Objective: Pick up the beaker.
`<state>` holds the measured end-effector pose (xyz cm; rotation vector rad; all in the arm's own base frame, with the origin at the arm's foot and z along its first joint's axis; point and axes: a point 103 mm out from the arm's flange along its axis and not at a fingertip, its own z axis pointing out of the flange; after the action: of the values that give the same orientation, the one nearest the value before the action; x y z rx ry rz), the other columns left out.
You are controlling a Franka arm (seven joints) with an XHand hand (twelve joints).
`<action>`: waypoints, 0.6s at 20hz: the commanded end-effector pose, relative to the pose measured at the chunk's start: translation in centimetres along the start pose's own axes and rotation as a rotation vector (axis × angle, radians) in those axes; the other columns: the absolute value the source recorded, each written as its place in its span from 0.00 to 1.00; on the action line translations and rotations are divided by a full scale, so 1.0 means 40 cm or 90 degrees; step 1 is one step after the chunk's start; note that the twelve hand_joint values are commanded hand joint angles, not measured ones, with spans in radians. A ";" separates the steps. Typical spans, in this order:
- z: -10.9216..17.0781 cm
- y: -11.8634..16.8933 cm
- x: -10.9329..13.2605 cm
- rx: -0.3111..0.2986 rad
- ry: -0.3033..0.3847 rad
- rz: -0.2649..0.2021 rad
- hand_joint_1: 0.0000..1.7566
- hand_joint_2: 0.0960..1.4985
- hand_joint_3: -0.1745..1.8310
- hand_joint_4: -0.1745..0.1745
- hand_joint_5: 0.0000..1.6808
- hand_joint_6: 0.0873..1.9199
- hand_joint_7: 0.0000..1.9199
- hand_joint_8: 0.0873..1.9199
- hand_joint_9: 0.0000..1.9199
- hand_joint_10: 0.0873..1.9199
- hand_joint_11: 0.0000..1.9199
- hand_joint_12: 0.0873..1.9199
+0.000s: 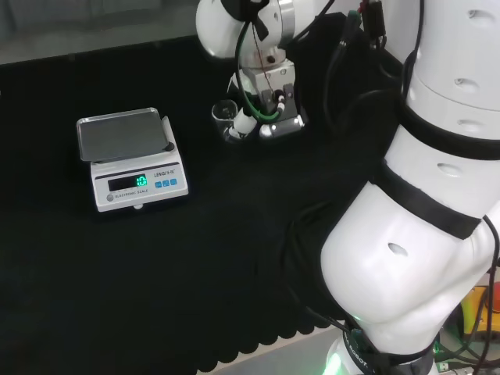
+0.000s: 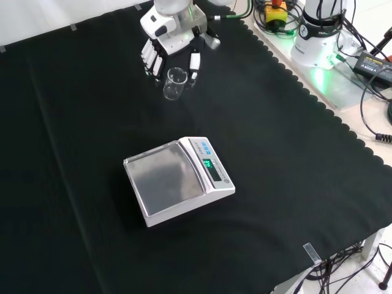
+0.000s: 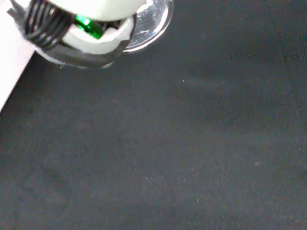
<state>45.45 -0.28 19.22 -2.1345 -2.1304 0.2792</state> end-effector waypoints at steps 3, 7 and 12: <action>-0.364 -0.155 0.036 0.041 0.074 -0.129 0.63 0.35 0.52 1.00 0.70 0.46 0.38 0.44 0.32 0.36 0.32 0.66; -0.372 -0.172 0.025 0.050 0.123 -0.135 0.63 0.35 0.52 1.00 0.70 0.46 0.37 0.44 0.32 0.36 0.32 0.66; -0.386 -0.173 0.048 0.050 0.110 -0.119 0.63 0.35 0.52 1.00 0.70 0.46 0.37 0.44 0.31 0.37 0.32 0.66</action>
<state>42.64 1.27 30.13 -1.9038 -2.1452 0.2512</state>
